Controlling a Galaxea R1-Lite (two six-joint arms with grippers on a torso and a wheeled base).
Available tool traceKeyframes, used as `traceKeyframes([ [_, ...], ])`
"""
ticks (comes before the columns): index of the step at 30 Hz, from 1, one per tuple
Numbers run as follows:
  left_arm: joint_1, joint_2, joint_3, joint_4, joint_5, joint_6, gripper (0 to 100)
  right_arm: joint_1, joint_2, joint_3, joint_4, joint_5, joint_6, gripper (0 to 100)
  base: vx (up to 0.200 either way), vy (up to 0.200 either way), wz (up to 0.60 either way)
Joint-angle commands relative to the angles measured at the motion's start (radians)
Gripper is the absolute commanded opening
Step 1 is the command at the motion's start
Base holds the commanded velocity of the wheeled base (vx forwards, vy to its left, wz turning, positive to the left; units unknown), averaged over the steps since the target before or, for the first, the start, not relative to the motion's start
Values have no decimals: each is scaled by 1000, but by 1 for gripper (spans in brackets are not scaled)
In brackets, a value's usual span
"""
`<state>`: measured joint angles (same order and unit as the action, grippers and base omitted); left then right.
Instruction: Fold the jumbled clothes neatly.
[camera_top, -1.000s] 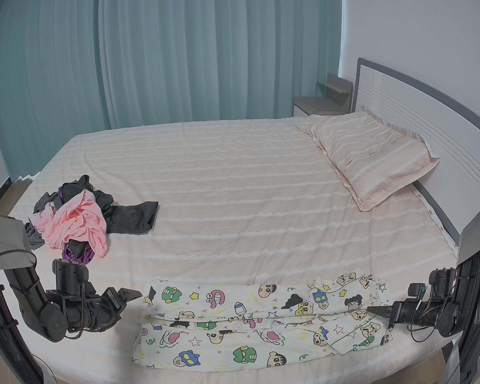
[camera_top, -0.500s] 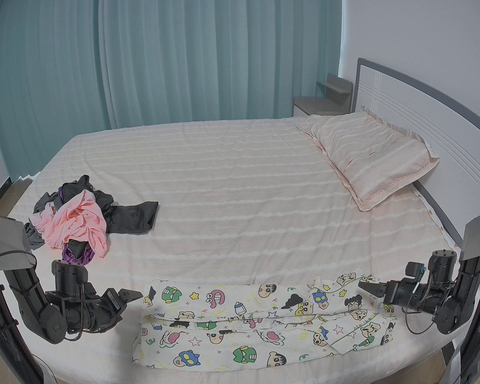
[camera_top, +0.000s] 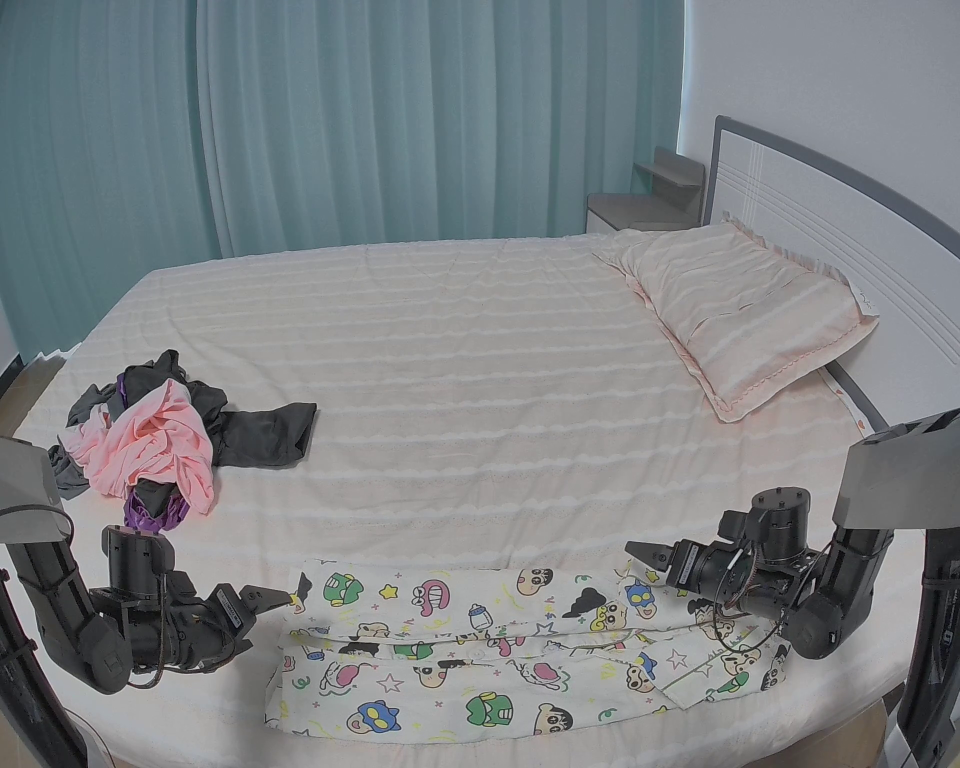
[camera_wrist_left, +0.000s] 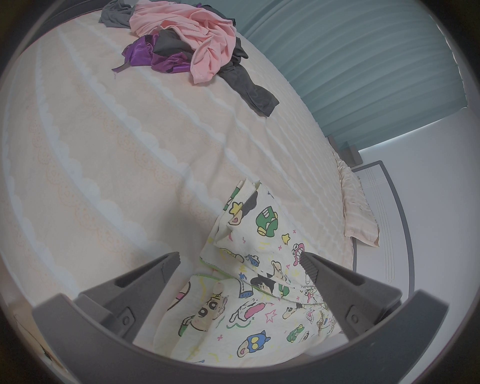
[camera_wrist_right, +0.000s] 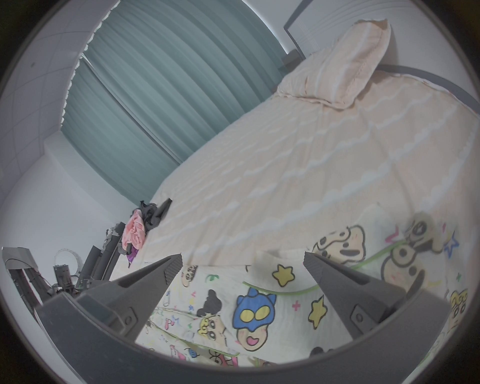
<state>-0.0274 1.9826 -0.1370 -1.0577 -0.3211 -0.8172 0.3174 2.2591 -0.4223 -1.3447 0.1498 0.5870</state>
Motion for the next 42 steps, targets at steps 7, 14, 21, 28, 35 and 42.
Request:
traceKeyframes([
  [7,0,2,2,-1,0,0,100,-6,40,54,-5,-21,5,100,0,0,0],
  [14,0,1,11,-1,0,1,100,-8,28,102,-21,-36,8,100,0,0,0],
  [21,-5,-1,14,-2,0,1,100,-26,34,106,-39,-35,13,100,0,0,0],
  [28,-42,-14,24,-2,4,3,100,-28,-95,114,-37,-36,37,100,0,0,0],
  [35,-85,-53,53,-2,5,1,100,-110,-168,177,-42,-19,82,100,0,0,0],
  [42,-109,-59,70,-2,8,-22,100,-166,-155,220,-122,63,180,100,-86,0,0],
])
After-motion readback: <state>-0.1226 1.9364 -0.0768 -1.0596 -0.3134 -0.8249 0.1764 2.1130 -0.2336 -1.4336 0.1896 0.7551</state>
